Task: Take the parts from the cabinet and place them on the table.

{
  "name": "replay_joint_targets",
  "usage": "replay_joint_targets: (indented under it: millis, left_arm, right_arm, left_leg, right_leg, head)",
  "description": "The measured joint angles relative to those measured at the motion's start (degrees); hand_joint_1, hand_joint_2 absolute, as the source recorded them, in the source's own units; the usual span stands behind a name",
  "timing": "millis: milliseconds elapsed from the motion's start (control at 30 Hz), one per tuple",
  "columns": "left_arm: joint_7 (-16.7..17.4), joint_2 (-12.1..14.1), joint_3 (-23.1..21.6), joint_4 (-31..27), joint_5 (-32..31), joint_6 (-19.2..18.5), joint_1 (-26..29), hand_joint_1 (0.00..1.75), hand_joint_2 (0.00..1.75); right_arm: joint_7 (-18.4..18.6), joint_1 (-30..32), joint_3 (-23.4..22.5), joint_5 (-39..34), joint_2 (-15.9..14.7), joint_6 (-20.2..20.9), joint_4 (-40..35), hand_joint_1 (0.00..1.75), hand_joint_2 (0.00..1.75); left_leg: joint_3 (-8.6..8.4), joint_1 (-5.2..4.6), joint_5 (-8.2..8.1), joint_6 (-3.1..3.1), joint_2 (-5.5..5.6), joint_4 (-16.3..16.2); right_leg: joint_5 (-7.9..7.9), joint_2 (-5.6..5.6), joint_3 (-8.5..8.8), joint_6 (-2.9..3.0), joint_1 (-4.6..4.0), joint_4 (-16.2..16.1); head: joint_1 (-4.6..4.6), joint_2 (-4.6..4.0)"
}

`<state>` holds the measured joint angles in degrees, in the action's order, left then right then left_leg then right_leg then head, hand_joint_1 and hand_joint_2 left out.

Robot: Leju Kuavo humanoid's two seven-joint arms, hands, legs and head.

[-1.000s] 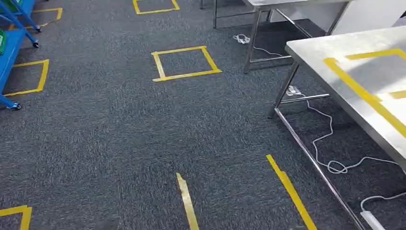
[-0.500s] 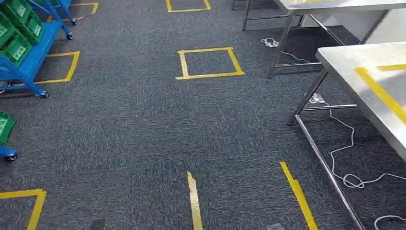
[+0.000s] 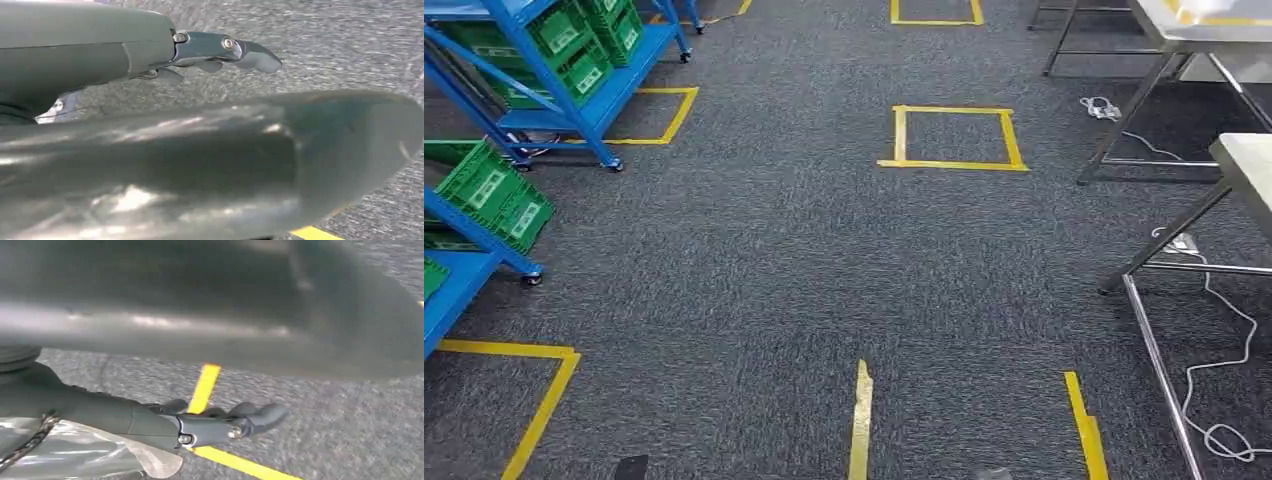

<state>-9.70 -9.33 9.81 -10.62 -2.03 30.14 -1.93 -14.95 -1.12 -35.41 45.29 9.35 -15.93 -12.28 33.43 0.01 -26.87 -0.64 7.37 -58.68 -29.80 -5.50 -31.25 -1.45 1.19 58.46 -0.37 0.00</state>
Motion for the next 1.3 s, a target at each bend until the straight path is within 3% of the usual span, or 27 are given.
replay_joint_targets:
  millis: [67,100,133,167,233,267,300,367,400,433,567,600,633,667,733,767,800,833,900,933,967,1067,1100,1167,1233,1267,1300]
  left_arm:
    - [-0.22,0.13,0.00,0.00,-0.46,0.02,0.27,0.00,0.00]
    - [-0.33,0.31,0.00,0.00,-0.55,0.02,0.36,0.00,0.00]
    - [-0.48,0.20,0.00,0.00,-0.61,0.11,0.26,0.00,0.00]
    - [-0.50,0.20,0.00,0.00,-0.78,0.11,0.07,0.00,0.00]
    - [-0.52,0.20,0.00,0.00,-0.85,0.11,-0.17,0.00,0.00]
    - [-0.68,0.20,0.00,0.00,-0.85,0.11,-0.08,0.00,0.00]
    - [-1.05,0.20,0.00,0.00,-0.83,0.18,0.13,0.00,0.00]
    - [-1.90,0.26,0.00,0.00,-0.83,0.26,0.24,0.00,0.00]
    - [-2.25,0.31,0.00,0.00,-0.83,0.28,0.21,0.00,0.00]
    - [-2.56,0.33,0.02,0.00,-0.83,0.31,0.05,0.00,0.00]
    - [-2.93,0.33,0.00,0.00,-0.85,0.66,0.26,0.00,0.00]
    - [-3.13,0.33,0.02,0.00,-0.90,0.85,0.44,0.00,0.00]
    - [-3.43,0.28,0.04,0.00,-0.96,1.16,0.50,0.00,0.00]
    - [-3.54,0.24,0.07,0.00,-1.03,1.25,0.33,0.00,0.00]
    - [-3.06,0.00,0.07,0.00,-1.62,1.36,0.27,0.00,0.00]
    - [-2.46,0.00,0.07,0.00,-1.81,1.38,0.37,0.00,0.00]
    - [-2.21,0.00,0.07,0.00,-1.97,1.38,0.58,0.00,0.00]
    - [-2.19,0.02,0.09,0.00,-2.14,1.38,0.77,0.00,0.00]
    - [-2.21,-0.02,0.11,0.00,-2.14,1.33,0.84,0.00,0.00]
    - [-2.21,0.00,0.11,0.00,-2.14,1.31,0.84,0.00,0.00]
    - [-2.21,0.04,0.13,0.00,-2.14,1.31,0.69,0.00,0.00]
    - [-2.21,0.09,0.22,0.00,-1.84,1.36,1.27,0.00,0.00]
    - [-2.40,0.30,0.39,0.00,-1.26,1.33,1.32,0.00,0.00]
    - [-3.32,0.28,1.31,0.00,-0.04,0.96,1.30,0.00,0.00]
    - [-4.06,0.39,2.21,-0.02,0.85,0.33,1.13,0.00,0.00]
    - [-4.09,0.37,2.53,-0.02,0.96,0.15,1.14,0.00,0.00]
    - [-4.09,0.37,2.86,-0.02,1.23,0.15,1.29,0.00,0.00]
  right_arm:
    - [0.00,0.10,-0.02,-0.11,0.04,-0.07,0.02,0.00,0.00]
    - [0.00,0.04,-0.02,-0.17,0.18,-0.11,0.02,0.00,0.00]
    - [-0.02,0.06,-0.04,-0.22,0.17,-0.26,0.02,0.00,0.00]
    - [-0.04,0.10,-0.04,-0.24,0.20,-0.26,0.06,0.00,0.00]
    - [0.02,0.36,-0.06,-0.33,0.20,-0.26,0.15,0.00,0.00]
    - [0.04,0.37,-0.07,-0.33,0.17,-0.26,0.15,0.00,0.00]
    - [0.11,0.30,-0.07,-0.33,0.20,-0.22,0.17,0.00,0.00]
    - [0.18,0.18,-0.07,-0.33,0.31,0.04,0.17,0.00,0.00]
    - [0.17,0.17,-0.07,-0.35,0.37,0.07,0.17,0.00,0.00]
    - [0.09,0.24,-0.07,-0.39,0.50,0.15,0.24,0.00,0.00]
    - [0.15,0.10,-0.07,-0.35,0.57,0.42,0.28,0.00,0.00]
    - [0.20,0.06,-0.07,-0.06,0.59,0.63,0.28,0.00,0.00]
    - [0.22,0.04,-0.04,0.24,0.59,0.83,0.31,0.00,0.00]
    - [0.42,0.08,-0.02,0.46,0.59,1.07,0.33,0.00,0.00]
    - [0.44,0.23,0.00,0.92,0.59,1.18,0.35,0.00,0.00]
    - [0.29,0.41,0.00,1.20,0.59,1.14,0.37,0.00,0.00]
    - [0.13,0.51,0.00,1.38,0.59,1.05,0.39,0.00,0.00]
    - [-0.13,0.49,0.00,1.59,0.57,0.88,0.39,0.00,0.00]
    - [-0.63,0.33,0.00,1.92,0.57,0.57,0.39,0.00,0.00]
    - [-0.85,0.34,0.00,1.99,0.57,0.52,0.41,0.00,0.00]
    - [-0.90,0.39,0.02,2.05,0.57,0.50,0.48,0.00,0.00]
    - [-1.02,0.18,0.07,2.38,0.57,0.26,0.50,0.00,0.00]
    - [-1.14,0.17,0.19,2.96,0.68,0.20,0.50,0.00,0.00]
    - [-1.33,0.05,0.92,4.46,0.74,-0.02,0.50,0.00,0.00]
    - [-1.27,0.11,1.64,5.81,0.87,-0.26,0.52,0.00,0.00]
    - [-1.16,0.08,1.94,6.23,0.90,-0.50,0.57,0.00,0.00]
    - [-1.00,0.00,2.36,6.60,0.94,-0.66,0.59,0.00,0.00]
  left_leg:
    - [0.27,0.08,0.20,0.70,1.66,0.00]
    - [0.37,-0.06,-0.51,0.89,-0.60,-0.78]
    - [1.40,-0.23,-2.10,1.23,-3.77,-3.07]
    - [3.46,-0.11,-4.47,1.60,-5.72,-7.51]
    - [7.53,0.18,-7.98,2.01,-6.84,-16.17]
    - [8.21,0.31,-8.04,2.08,-6.97,-17.76]
    - [7.52,0.39,-6.73,2.10,-7.06,-16.67]
    - [3.01,0.32,-1.76,1.68,-7.86,-7.99]
    - [0.47,0.10,0.31,1.22,-9.57,-3.11]
    - [-0.69,-0.63,-0.44,0.91,-12.34,-1.02]
    - [-0.26,-0.83,-0.55,-0.09,-10.21,-0.05]
    - [-0.93,-0.19,-0.16,-0.62,-9.42,0.76]
    - [-0.99,-0.16,-0.05,-0.87,-9.04,0.90]
    - [-0.83,-0.13,0.01,-1.20,-8.31,0.88]
    - [-0.77,-0.17,-0.03,-1.39,-6.82,0.85]
    - [-0.81,-0.18,-0.05,-1.42,-6.02,0.81]
    - [-0.93,-0.18,-0.07,-1.42,-5.16,0.79]
    - [-1.08,-0.15,-0.10,-1.40,-4.36,0.76]
    - [-1.36,0.03,-0.33,-1.08,-2.67,0.55]
    - [-1.21,0.14,-0.50,-0.79,-2.08,0.42]
    - [-0.79,-0.20,-0.66,-0.48,-1.26,-0.26]
    - [-0.19,0.33,-0.11,0.55,0.42,-0.04]
    - [-0.09,0.33,-0.39,0.81,0.88,-0.30]
    - [1.81,0.00,-3.21,1.48,-4.89,-4.82]
    - [6.09,0.19,-7.24,1.87,-6.66,-13.81]
    - [7.83,0.24,-8.30,1.98,-6.87,-17.43]
    - [8.18,0.27,-7.85,2.00,-6.95,-18.11]
  right_leg:
    - [0.25,1.56,0.22,0.60,0.19,-0.29]
    - [0.32,2.55,0.47,0.91,0.28,-0.51]
    - [0.19,3.24,0.63,1.46,0.29,-0.62]
    - [0.07,4.38,0.71,1.66,0.16,-0.61]
    - [-0.21,6.60,0.86,1.80,0.02,-0.59]
    - [-0.30,7.41,0.94,1.81,0.00,-0.59]
    - [-0.43,8.21,1.08,1.75,-0.02,-0.59]
    - [-0.76,9.62,1.63,1.60,-0.05,-0.59]
    - [-0.98,10.21,1.97,1.42,-0.09,-0.60]
    - [-1.25,10.78,1.99,1.03,-0.43,-0.54]
    - [-1.60,13.29,2.81,-0.12,-0.69,-1.00]
    - [-2.28,12.84,2.36,-0.55,-0.42,-0.79]
    - [-3.45,9.35,1.98,-0.76,-0.38,0.70]
    - [-5.57,7.13,0.20,-0.76,-0.37,4.52]
    - [-9.47,5.71,-4.67,-0.86,-0.37,14.16]
    - [-9.86,5.59,-6.43,-0.91,-0.41,17.06]
    - [-8.71,5.57,-6.98,-0.90,-0.42,17.13]
    - [-6.18,5.52,-6.26,-0.84,-0.39,14.54]
    - [-0.06,4.12,-2.27,-0.74,-0.12,4.64]
    - [0.44,1.04,-0.94,-0.68,0.20,1.48]
    - [-0.04,0.06,-0.29,-0.64,0.40,-0.09]
    - [-0.11,1.70,0.10,0.16,-0.14,0.28]
    - [0.11,2.66,0.33,0.62,0.43,-0.17]
    - [-0.09,4.12,0.67,1.41,0.22,-0.23]
    - [-0.34,6.04,0.83,1.73,-0.05,-0.22]
    - [-0.46,6.98,0.88,1.78,-0.12,-0.22]
    - [-0.57,7.73,1.02,1.81,-0.14,-0.21]
  head:
    - [0.02,0.00]
    - [0.04,0.00]
    - [-0.64,0.00]
    - [-0.77,0.00]
    - [-0.72,0.00]
    - [-0.74,0.00]
    - [-0.72,0.00]
    - [-0.77,0.00]
    - [-0.74,0.00]
    - [-0.70,0.00]
    - [-0.59,0.00]
    - [-0.61,0.00]
    - [-0.15,-0.02]
    - [-0.07,0.00]
    - [0.11,0.00]
    - [0.07,0.00]
    - [0.09,-0.02]
    - [0.07,0.00]
    - [0.09,0.00]
    - [0.13,0.00]
    - [0.09,0.00]
    - [0.04,0.00]
    - [0.07,0.00]
    - [-0.81,0.00]
    - [-0.77,0.00]
    - [-0.77,0.00]
    - [-0.79,0.00]
